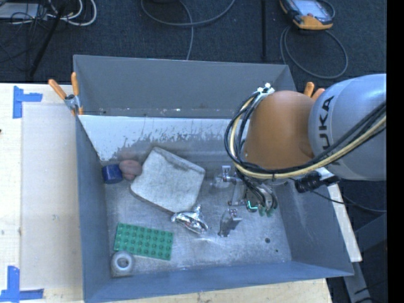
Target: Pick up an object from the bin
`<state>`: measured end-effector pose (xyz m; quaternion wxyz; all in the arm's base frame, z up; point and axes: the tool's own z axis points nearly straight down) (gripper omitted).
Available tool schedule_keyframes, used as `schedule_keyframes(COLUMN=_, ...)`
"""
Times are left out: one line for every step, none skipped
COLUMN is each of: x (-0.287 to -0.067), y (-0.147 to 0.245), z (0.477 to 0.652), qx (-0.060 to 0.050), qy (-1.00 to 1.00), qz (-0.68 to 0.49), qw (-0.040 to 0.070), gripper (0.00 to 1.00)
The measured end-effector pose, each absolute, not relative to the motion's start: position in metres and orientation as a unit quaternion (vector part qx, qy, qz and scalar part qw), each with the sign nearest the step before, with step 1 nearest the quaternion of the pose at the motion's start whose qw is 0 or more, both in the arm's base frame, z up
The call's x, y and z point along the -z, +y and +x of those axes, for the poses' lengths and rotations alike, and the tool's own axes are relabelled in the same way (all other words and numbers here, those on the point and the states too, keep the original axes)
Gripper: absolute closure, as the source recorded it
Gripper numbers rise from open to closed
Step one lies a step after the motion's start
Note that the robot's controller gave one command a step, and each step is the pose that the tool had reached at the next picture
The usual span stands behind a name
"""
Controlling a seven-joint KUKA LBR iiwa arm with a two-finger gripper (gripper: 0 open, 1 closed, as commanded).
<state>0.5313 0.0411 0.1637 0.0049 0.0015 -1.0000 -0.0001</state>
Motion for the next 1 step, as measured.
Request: schedule_keyframes(x=-0.0718, y=0.0664, z=0.5443, qx=-0.001, qy=-0.993, qz=0.117, qw=0.005, gripper=0.00)
